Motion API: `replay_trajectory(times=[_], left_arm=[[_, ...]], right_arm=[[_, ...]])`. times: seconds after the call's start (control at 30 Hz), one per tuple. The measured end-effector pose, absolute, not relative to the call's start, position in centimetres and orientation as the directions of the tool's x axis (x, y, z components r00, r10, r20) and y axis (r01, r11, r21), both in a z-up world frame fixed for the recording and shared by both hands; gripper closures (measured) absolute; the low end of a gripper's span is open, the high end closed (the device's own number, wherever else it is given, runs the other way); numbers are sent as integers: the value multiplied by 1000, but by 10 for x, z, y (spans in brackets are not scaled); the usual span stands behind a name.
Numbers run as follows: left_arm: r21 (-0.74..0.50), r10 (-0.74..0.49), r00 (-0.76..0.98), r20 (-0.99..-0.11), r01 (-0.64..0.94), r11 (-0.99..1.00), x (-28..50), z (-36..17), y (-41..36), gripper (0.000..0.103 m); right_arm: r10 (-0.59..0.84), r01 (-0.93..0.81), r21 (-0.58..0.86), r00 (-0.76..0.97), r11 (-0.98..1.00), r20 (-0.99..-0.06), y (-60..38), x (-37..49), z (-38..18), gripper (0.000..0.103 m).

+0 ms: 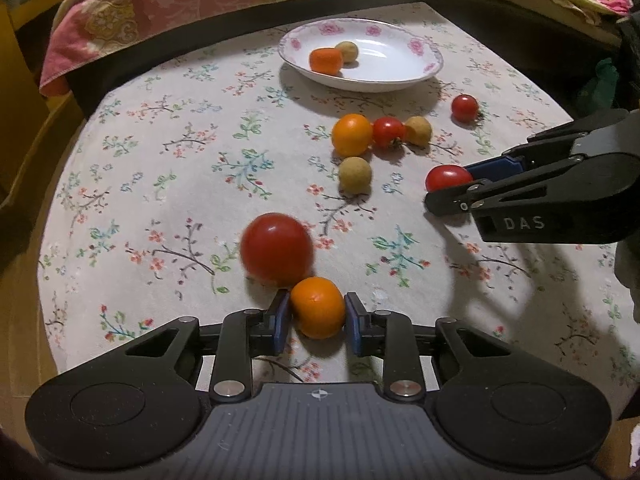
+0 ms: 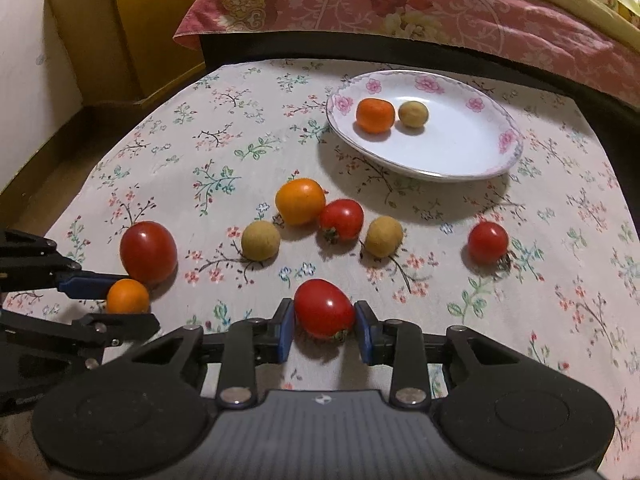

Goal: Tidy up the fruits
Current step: 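Carry the mandarin and red tomato in both tools over the white plate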

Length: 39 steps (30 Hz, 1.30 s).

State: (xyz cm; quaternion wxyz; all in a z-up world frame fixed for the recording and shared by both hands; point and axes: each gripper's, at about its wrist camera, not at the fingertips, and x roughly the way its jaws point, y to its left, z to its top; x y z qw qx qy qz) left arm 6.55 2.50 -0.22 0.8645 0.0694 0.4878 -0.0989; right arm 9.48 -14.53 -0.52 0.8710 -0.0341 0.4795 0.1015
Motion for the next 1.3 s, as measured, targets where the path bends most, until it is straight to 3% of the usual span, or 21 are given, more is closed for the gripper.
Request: replay_trajectory(times=[0.6,0.73,0.87,1.17,1.3], left_arm=[[57,-121,545,-830,299,953,47,-5,14,65],[68,-103,542,-834,287,956,47,-5,15,48],[61,-110,539,-835,291,955,47,-6,15,41],[30,-135,533,-836,290,957,51,-6,15,47],[25,-147,532,-834,301,953,53,-5,11,58]], right_arm=[[108,-213,0,497,977,-861,-149,43,-5,70],[119,-205,15,503,979,-856,-155,43,-6,65],[138,-211,32,509,977,-849,-160,41,-7,60],[136,-234,14,513,972,-848,-156,45,-8,60],[109,-228,-12,514,974,-851,-154,46,-8,62]])
